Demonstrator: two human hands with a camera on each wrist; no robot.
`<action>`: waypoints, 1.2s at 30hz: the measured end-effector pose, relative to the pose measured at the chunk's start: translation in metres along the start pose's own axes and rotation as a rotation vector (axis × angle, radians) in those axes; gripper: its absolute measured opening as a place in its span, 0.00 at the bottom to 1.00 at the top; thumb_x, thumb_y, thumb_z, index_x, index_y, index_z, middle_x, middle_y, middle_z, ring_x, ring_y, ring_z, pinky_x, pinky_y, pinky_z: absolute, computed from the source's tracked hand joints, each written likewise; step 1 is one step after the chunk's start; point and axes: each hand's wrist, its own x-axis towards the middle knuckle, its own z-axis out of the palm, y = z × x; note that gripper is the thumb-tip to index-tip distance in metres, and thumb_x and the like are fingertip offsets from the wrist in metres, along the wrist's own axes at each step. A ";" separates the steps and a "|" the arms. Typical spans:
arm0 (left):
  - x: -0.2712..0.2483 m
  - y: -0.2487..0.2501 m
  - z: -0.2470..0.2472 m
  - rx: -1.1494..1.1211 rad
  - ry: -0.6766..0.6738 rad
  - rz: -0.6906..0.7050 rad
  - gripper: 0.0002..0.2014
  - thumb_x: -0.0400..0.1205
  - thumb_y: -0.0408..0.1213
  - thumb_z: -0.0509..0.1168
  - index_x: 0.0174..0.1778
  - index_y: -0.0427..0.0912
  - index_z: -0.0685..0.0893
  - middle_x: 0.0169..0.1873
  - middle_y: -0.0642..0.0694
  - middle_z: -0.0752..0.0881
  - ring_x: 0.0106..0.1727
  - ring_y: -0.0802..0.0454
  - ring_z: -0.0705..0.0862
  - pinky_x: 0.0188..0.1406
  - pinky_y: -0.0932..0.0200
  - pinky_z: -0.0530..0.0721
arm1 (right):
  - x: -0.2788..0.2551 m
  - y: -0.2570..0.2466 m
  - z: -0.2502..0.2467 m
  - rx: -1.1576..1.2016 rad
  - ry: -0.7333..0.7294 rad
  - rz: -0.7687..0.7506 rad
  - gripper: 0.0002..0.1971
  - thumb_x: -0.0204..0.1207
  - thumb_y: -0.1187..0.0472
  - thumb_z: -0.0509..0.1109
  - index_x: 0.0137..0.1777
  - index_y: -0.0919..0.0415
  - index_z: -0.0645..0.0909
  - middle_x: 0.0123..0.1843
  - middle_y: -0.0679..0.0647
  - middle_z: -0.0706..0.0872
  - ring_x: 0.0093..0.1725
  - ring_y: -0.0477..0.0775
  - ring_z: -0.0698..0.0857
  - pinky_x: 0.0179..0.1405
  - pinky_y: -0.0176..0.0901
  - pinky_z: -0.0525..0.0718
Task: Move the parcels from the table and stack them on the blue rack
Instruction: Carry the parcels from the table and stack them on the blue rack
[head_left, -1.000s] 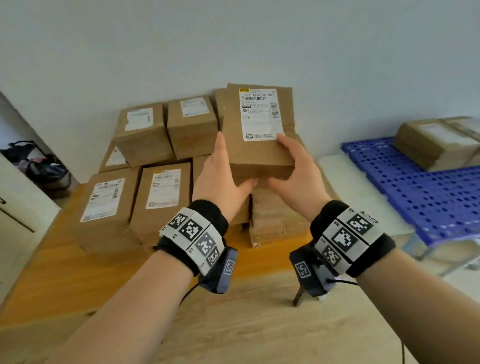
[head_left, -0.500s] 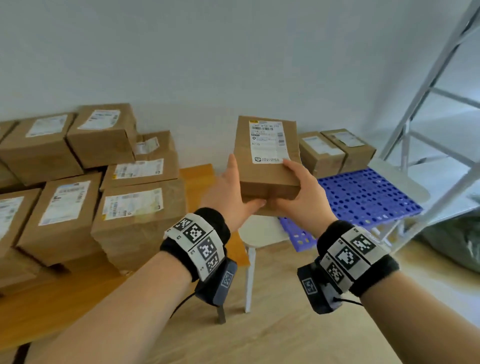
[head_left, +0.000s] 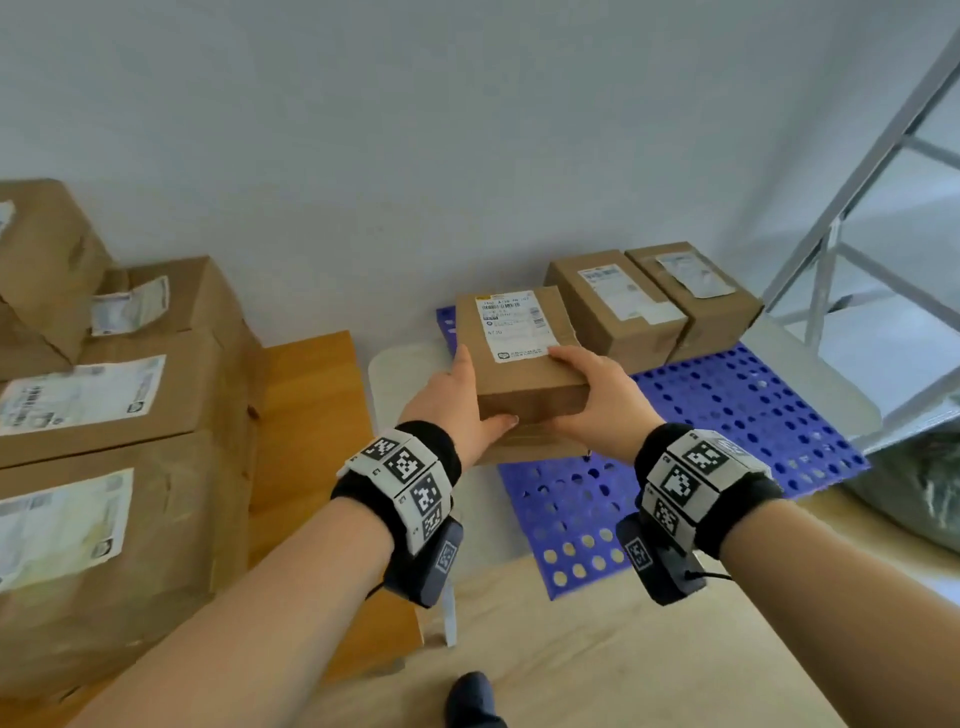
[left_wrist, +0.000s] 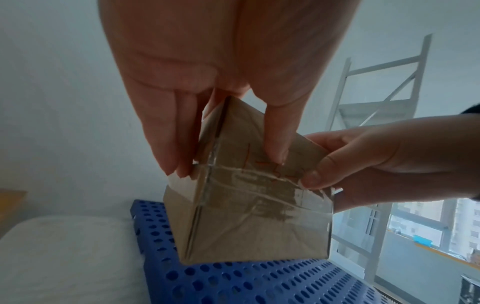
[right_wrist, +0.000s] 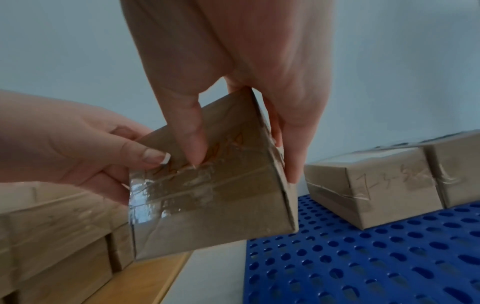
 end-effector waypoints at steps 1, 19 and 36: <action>0.011 0.001 0.004 0.007 -0.014 -0.012 0.49 0.76 0.56 0.68 0.82 0.44 0.43 0.68 0.39 0.74 0.66 0.42 0.77 0.64 0.50 0.77 | 0.011 0.005 -0.002 -0.008 -0.024 0.015 0.40 0.65 0.61 0.77 0.77 0.49 0.65 0.72 0.56 0.70 0.65 0.55 0.75 0.54 0.36 0.74; 0.123 0.064 0.077 0.216 -0.074 -0.358 0.45 0.75 0.53 0.69 0.82 0.50 0.49 0.79 0.34 0.51 0.77 0.38 0.61 0.75 0.45 0.67 | 0.152 0.117 -0.075 -0.399 -0.247 -0.252 0.34 0.76 0.61 0.66 0.81 0.50 0.57 0.82 0.59 0.58 0.82 0.62 0.53 0.80 0.54 0.58; 0.163 0.095 0.089 0.350 -0.096 -0.465 0.45 0.76 0.56 0.68 0.82 0.53 0.47 0.80 0.34 0.38 0.81 0.35 0.49 0.78 0.43 0.60 | 0.183 0.172 -0.089 -0.617 -0.232 -0.278 0.31 0.82 0.45 0.57 0.82 0.47 0.51 0.85 0.58 0.50 0.83 0.61 0.48 0.82 0.53 0.49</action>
